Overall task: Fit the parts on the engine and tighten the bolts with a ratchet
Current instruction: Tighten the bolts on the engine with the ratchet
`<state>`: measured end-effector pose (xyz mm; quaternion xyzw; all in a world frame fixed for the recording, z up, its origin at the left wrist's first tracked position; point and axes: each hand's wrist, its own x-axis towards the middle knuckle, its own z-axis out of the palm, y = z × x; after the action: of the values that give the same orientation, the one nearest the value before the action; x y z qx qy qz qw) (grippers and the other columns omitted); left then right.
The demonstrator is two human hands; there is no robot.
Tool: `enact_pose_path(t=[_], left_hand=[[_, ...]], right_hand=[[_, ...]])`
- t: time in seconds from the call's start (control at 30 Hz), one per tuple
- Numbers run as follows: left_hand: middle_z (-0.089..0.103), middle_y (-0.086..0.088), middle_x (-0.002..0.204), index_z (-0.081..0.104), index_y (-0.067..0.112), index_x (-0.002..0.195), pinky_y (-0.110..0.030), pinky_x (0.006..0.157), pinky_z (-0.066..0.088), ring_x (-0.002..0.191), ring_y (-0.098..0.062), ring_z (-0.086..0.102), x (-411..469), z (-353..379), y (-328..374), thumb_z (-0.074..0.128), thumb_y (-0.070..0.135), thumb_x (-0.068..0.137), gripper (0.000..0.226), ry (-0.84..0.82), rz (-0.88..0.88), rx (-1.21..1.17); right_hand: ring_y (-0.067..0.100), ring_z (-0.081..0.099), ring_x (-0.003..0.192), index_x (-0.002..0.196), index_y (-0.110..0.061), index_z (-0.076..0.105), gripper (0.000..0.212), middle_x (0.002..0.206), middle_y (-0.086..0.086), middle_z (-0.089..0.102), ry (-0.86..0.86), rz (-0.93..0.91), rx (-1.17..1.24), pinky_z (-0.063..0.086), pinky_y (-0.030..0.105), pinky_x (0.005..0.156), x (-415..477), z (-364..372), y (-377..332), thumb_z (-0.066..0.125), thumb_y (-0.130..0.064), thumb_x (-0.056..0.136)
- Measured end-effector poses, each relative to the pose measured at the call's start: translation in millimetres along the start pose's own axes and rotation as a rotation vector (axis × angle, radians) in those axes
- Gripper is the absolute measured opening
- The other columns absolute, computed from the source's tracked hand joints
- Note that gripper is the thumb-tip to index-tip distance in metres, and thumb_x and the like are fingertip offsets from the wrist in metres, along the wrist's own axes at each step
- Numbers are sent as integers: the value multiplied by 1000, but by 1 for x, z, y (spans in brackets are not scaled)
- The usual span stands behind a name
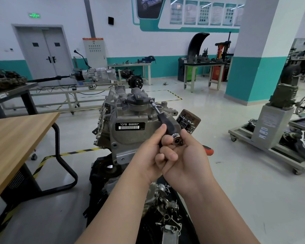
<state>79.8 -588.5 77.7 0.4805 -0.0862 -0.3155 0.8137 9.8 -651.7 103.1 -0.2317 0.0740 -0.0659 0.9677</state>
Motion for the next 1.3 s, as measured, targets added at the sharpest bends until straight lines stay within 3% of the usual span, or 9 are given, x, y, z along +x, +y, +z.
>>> enact_pose_path(t=[0.3, 0.47, 0.57, 0.67, 0.77, 0.87, 1.0, 1.13, 1.3], left_hand=[[38, 4, 32, 45, 18, 34, -13, 25, 20, 21, -9, 36, -3, 4, 0, 55, 48, 89, 63, 82, 7, 45], [29, 3, 33, 36, 20, 40, -13, 34, 26, 25, -14, 33, -4, 12, 2, 51, 44, 94, 61, 138, 7, 72], [44, -2, 61, 58, 14, 71, -20, 61, 42, 61, -21, 43, -7, 13, 5, 54, 40, 94, 35, 139, 13, 13], [45, -7, 102, 57, 15, 112, -27, 87, 34, 96, -24, 39, -11, 14, 9, 56, 38, 93, 30, 150, 25, -42], [68, -1, 77, 73, 14, 89, -24, 65, 51, 70, -14, 64, -9, 10, 9, 55, 37, 94, 30, 87, 19, -58], [63, 3, 54, 72, 17, 67, -18, 43, 46, 46, -9, 61, -6, 8, 8, 61, 37, 89, 31, 28, 17, -112], [66, 3, 60, 76, 17, 67, -20, 50, 49, 53, -10, 64, -6, 8, 6, 56, 42, 92, 41, 23, 20, -126], [50, -6, 84, 64, 16, 97, -28, 77, 39, 84, -20, 48, -9, 12, 5, 64, 51, 75, 41, 100, 39, -78], [31, 7, 34, 53, 22, 83, -14, 35, 24, 28, -8, 35, -8, 10, 5, 60, 55, 81, 34, 132, -7, -62]], right_hand=[[15, 36, 35, 82, -7, 54, 37, 55, 3, 53, 59, -66, -423, 40, 29, 44, 1, -5, -4, 38, -32, 103], [18, 52, 46, 97, -2, 56, 38, 58, 1, 63, 207, -288, -1129, 43, 33, 56, 3, -7, -7, 42, -37, 99], [19, 60, 68, 127, -6, 43, 40, 78, 1, 67, 201, -421, -1438, 45, 31, 59, 2, -2, -8, 42, -35, 100], [21, 56, 77, 148, -10, 20, 57, 94, 4, 63, 217, -493, -1734, 37, 29, 55, 0, 6, -8, 40, -36, 101], [28, 62, 84, 152, -15, 1, 65, 95, 5, 64, 277, -549, -2051, 37, 34, 61, -3, 14, -8, 34, -38, 101], [26, 49, 70, 152, -18, -5, 65, 80, 1, 47, 298, -605, -2293, 34, 33, 59, -3, 18, -8, 31, -38, 102], [23, 50, 69, 152, -16, 0, 62, 74, -3, 48, 228, -565, -2158, 36, 33, 60, 3, 16, -8, 32, -36, 102], [17, 58, 73, 127, -12, 36, 35, 87, 2, 66, 153, -454, -1500, 41, 31, 62, 6, 6, -8, 39, -34, 101], [16, 45, 34, 104, -3, 48, 31, 52, 0, 57, 163, -306, -945, 40, 32, 52, 9, 0, 5, 41, -32, 101]])
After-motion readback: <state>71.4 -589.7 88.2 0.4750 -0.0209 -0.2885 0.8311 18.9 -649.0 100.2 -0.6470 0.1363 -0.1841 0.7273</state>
